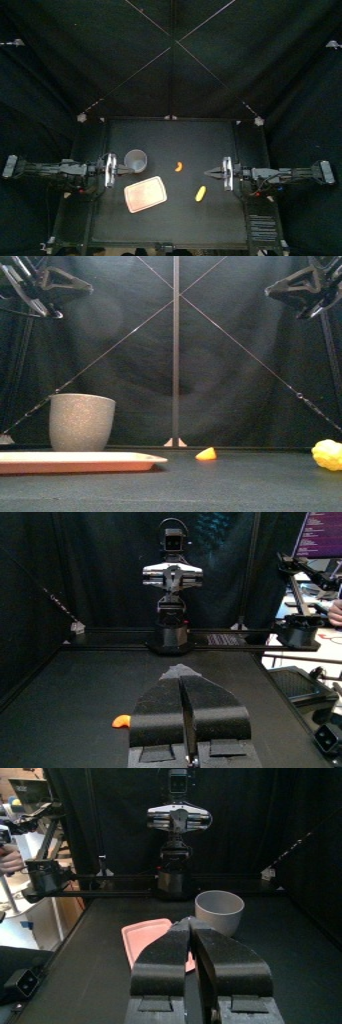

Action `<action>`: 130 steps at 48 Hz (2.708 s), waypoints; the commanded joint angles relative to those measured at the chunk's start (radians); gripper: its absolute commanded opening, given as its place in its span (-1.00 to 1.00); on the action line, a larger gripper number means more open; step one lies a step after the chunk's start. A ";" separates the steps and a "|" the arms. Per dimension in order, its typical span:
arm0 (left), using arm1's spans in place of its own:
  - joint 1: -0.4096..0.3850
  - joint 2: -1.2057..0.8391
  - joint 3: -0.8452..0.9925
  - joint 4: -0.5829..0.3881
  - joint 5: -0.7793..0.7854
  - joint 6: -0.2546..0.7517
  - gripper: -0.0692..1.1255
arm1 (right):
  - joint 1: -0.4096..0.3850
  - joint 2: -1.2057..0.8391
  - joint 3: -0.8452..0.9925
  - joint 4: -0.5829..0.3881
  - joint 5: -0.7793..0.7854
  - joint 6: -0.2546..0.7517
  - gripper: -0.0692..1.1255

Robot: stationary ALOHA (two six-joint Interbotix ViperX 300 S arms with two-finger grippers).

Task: Pick the tangerine then place it in the grey bowl
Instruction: Pick the tangerine

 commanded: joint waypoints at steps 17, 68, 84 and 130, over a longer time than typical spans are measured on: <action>-0.002 0.014 -0.095 -0.005 0.278 0.006 -0.72 | -0.054 0.221 -0.121 0.272 -0.003 0.132 -0.67; 0.006 0.014 -0.077 0.006 0.278 0.006 -0.72 | -0.390 0.953 -0.534 0.675 0.568 0.207 0.70; 0.006 0.014 -0.055 -0.002 0.261 0.002 -0.72 | -0.393 1.048 -0.558 0.664 0.615 0.252 0.70; 0.000 0.005 -0.026 -0.002 0.247 0.002 -0.72 | -0.278 1.177 -0.772 -0.064 0.865 1.031 0.62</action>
